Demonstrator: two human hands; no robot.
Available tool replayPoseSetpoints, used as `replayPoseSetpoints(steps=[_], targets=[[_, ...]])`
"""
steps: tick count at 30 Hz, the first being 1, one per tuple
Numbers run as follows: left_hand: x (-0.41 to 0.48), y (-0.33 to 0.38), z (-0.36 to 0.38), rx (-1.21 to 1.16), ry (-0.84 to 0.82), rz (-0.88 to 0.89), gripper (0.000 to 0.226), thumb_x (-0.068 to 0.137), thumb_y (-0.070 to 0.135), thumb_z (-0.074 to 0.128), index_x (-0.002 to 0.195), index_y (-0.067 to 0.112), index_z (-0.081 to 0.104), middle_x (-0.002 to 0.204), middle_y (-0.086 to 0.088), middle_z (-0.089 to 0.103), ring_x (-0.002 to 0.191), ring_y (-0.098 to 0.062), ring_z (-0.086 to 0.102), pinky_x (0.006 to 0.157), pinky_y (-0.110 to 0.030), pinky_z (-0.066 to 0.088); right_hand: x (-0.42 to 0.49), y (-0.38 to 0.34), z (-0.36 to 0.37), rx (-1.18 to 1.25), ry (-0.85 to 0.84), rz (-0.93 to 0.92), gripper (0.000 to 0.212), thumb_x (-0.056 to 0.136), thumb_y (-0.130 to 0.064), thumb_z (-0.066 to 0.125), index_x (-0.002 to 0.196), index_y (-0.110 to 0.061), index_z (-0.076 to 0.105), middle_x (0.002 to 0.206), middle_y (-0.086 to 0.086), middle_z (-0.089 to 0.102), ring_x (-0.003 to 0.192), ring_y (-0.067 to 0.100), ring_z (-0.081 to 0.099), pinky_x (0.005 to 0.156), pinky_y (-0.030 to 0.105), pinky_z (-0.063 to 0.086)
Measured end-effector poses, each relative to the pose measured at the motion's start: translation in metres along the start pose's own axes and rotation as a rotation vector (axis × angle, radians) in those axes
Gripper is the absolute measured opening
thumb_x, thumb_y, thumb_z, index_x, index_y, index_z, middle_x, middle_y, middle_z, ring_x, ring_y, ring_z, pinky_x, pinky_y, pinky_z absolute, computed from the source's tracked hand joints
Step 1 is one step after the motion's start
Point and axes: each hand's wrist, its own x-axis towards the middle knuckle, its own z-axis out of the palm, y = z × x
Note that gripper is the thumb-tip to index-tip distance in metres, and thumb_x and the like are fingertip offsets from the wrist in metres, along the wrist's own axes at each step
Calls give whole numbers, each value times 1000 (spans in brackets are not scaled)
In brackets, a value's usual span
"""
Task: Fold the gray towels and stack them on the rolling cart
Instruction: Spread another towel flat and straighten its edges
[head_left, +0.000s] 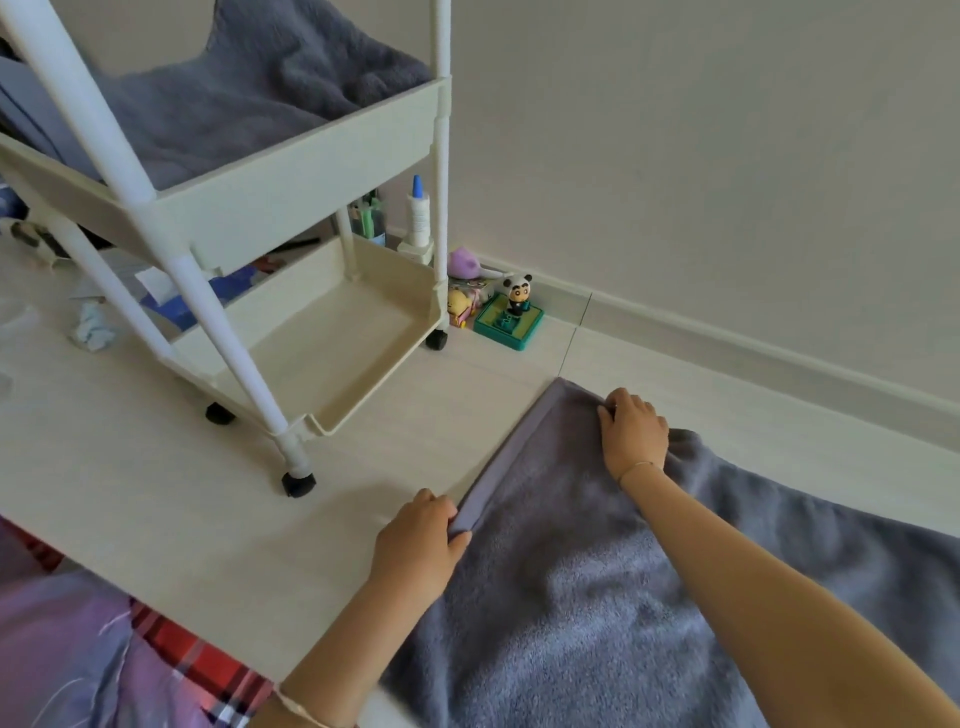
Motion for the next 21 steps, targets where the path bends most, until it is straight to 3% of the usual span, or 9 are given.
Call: replayPoseSetpoints(steps=[4,7,9,12,15,18,21], targets=[[3,-7,5,-109,38,35,19,94,38,50,99,20,53,92,6,44,78,-13,46,69,-24,36,-25,1,-2,162,138,-13,31,97,-27,47,122,-9,52,123,11,54,113,33,48,98,42,33],[10,-3,10,-354,29,134,12,91,36,58,89,25,55,87,8,53,76,-11,53,69,-23,40,-64,0,-3,262,209,-106,32,95,-32,46,117,-11,55,122,7,56,112,29,51,100,40,34],[18,4,14,-370,41,159,13,90,36,59,85,26,52,81,10,54,73,-11,53,67,-25,40,-85,-1,-2,307,212,-128,41,92,-42,37,116,-14,56,126,5,55,113,27,50,101,37,33],[24,5,18,-335,165,49,20,92,31,56,80,21,44,67,6,50,69,-25,55,60,-31,37,-110,3,0,331,216,-138,41,91,-42,35,115,-16,56,127,3,54,114,25,48,103,35,32],[23,-10,18,-413,210,-51,23,94,28,54,77,19,42,64,1,54,71,-32,58,62,-36,42,-132,12,3,283,210,-142,41,93,-39,35,117,-15,57,130,5,53,121,27,46,108,44,33],[14,-18,11,-424,127,-55,23,94,33,54,78,19,45,71,2,57,72,-25,58,64,-33,41,-155,18,4,196,193,-133,45,94,-39,32,123,-15,56,139,5,48,137,27,32,116,46,20],[-3,-24,9,-360,55,-3,37,90,37,59,66,20,36,58,5,40,54,-14,41,53,-29,29,-184,12,5,171,139,-120,49,95,-42,30,130,-17,55,144,3,44,141,25,27,118,39,9]])
